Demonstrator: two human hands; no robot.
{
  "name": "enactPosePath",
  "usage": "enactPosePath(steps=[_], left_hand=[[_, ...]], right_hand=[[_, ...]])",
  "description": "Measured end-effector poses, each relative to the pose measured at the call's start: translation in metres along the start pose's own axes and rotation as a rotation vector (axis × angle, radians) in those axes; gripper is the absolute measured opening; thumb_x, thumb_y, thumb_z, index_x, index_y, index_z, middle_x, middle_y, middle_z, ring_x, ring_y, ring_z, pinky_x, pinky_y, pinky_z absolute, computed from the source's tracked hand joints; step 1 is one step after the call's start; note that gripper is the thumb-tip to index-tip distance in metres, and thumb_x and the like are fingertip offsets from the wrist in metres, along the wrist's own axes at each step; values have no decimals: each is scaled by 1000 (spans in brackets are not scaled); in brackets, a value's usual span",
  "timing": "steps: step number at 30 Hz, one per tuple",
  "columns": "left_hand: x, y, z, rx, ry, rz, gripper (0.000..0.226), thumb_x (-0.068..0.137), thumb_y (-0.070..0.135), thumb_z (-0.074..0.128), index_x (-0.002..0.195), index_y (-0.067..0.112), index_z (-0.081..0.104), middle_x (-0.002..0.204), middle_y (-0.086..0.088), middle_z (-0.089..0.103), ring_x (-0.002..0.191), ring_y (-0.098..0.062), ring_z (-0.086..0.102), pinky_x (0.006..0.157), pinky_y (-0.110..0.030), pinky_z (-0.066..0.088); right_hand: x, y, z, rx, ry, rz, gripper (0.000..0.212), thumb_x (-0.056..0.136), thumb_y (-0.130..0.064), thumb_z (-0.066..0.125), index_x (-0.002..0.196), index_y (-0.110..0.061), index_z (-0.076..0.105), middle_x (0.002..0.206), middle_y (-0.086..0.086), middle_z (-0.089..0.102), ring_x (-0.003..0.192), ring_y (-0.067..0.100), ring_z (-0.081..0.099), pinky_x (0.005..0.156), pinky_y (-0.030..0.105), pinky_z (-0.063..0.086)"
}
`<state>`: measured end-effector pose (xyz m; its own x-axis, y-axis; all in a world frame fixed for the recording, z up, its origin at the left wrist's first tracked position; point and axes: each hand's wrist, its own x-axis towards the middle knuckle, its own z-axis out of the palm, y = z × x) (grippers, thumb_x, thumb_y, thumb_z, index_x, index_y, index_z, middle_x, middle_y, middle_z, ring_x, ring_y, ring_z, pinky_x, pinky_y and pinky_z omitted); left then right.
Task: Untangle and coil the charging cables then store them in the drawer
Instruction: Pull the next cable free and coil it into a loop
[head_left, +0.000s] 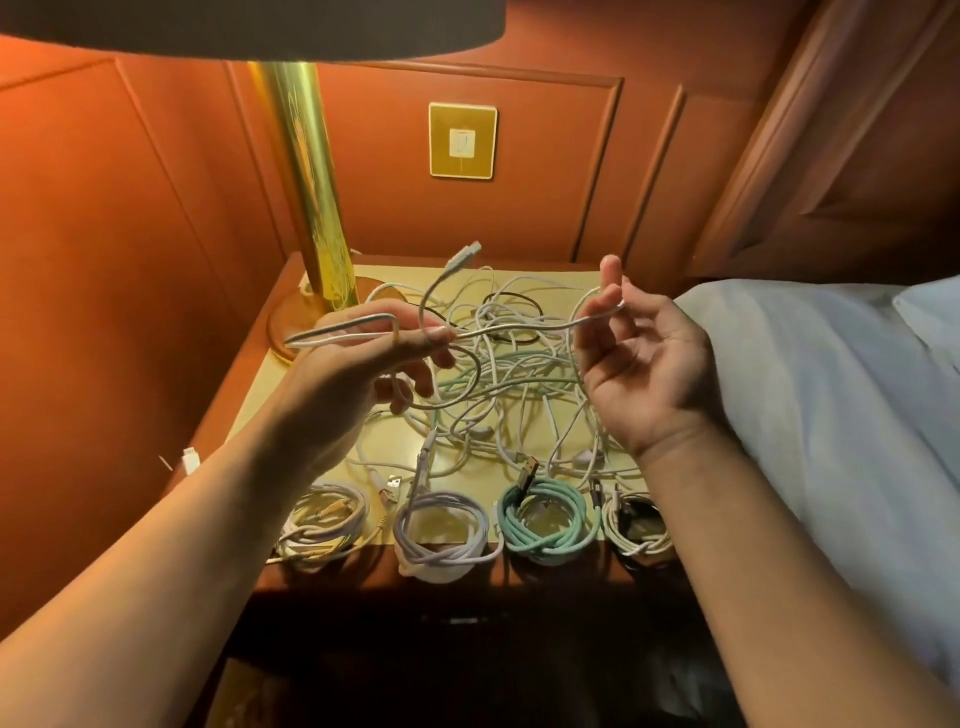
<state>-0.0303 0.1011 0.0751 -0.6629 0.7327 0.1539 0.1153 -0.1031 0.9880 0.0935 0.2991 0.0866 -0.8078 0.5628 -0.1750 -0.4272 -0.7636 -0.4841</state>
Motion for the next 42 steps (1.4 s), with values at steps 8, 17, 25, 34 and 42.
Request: enactPosePath(steps=[8,17,25,34,42], left_hand=[[-9,-2,-4,-44,-86,27,12,77,27,82,82,17,77,75,-6,68,49,-7,37,44,-17,27],[-16,2,-7,-5,-85,-5,9,80,20,75,81,11,74,71,-4,68,50,-5,42,45,-17,29],[-23,2,-4,-16,-322,-3,12,78,10,83,89,14,81,74,-8,71,55,-8,58,48,-15,42],[-44,33,1,267,-1278,-283,66,87,-15,68,147,9,51,144,-4,61,135,-25,56,103,-39,52],[-49,39,21,431,-737,-341,15,94,20,70,108,16,75,92,-14,77,66,-31,73,49,-29,54]], right_hand=[[-1,-5,-9,-83,198,224,31,106,0,40,134,10,48,139,15,66,46,8,56,55,20,49],[-23,-22,-1,-210,-235,200,40,99,-16,40,123,-20,72,94,-11,70,48,5,30,53,21,27],[-31,-26,-8,-610,-311,56,26,82,-23,49,69,-19,71,70,1,36,62,16,15,56,32,14],[-57,-29,-19,-1230,-830,86,22,81,-19,56,74,-18,77,73,-2,67,66,17,45,62,42,25],[-93,-23,-13,-1891,-798,-37,8,89,-28,78,92,-27,85,78,-15,73,72,3,64,60,19,43]])
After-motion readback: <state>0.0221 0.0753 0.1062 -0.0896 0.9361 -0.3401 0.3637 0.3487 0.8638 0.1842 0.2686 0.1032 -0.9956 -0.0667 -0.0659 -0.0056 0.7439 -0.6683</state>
